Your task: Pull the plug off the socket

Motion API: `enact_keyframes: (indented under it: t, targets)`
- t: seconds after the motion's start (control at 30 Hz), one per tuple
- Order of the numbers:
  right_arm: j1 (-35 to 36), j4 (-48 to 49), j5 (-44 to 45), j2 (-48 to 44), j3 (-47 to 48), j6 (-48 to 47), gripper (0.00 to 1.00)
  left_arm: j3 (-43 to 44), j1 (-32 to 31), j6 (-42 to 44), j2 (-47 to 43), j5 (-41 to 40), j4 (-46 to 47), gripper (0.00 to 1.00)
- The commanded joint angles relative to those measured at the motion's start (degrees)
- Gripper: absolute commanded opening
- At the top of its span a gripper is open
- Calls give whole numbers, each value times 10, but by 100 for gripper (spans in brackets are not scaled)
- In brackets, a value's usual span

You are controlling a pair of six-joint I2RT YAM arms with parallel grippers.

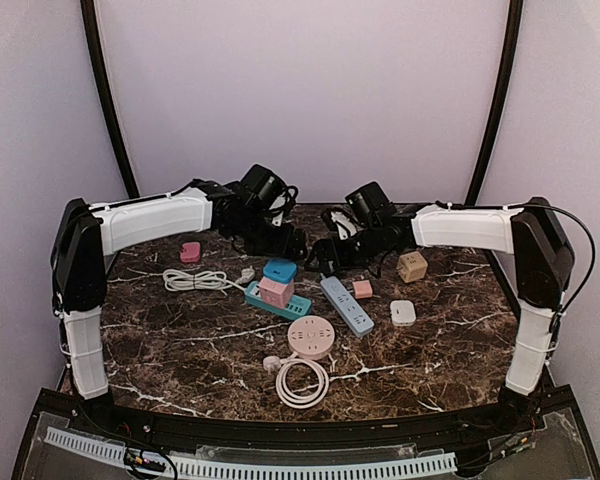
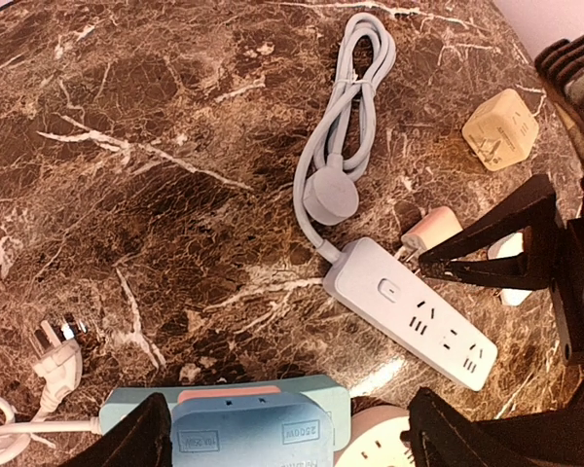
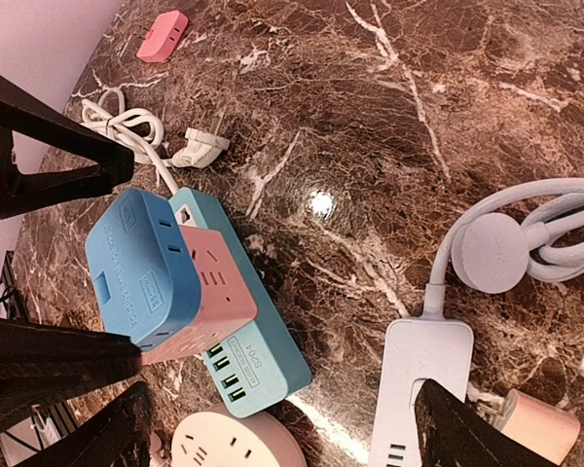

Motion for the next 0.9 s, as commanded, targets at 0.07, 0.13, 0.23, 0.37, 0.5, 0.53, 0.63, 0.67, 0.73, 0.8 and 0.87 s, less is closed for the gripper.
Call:
enact_keyframes:
  t: [0.07, 0.13, 0.23, 0.37, 0.5, 0.53, 0.63, 0.67, 0.73, 0.8, 0.87]
  targets:
    - [-9, 17, -83, -5, 16, -35, 90, -44, 5, -41, -80, -3, 17, 84]
    - [-9, 13, -112, 9, 35, -39, 89, -80, 18, -66, -110, -6, 23, 83]
    - [-8, 16, -149, 28, 54, -35, 87, -147, 39, -97, -158, 17, 58, 81]
    - [-4, 28, -182, 52, 72, -17, 85, -264, 66, -131, -220, 80, 108, 76]
    - [1, 24, -184, 86, 102, -1, 83, -341, 82, -160, -242, 143, 172, 71]
    - [1, 25, -185, 92, 107, 3, 82, -349, 84, -165, -242, 152, 179, 70]
    - [4, 29, -193, 110, 119, 13, 79, -374, 88, -177, -234, 173, 214, 68]
    - [5, 31, -196, 117, 124, 17, 77, -377, 89, -184, -231, 178, 222, 68]
    - [7, 33, -203, 127, 130, 24, 73, -382, 91, -192, -220, 189, 251, 68]
    - [9, 37, -204, 129, 131, 29, 71, -380, 92, -195, -204, 195, 261, 68]
    - [11, 38, -206, 128, 131, 32, 70, -376, 92, -198, -193, 199, 267, 67]
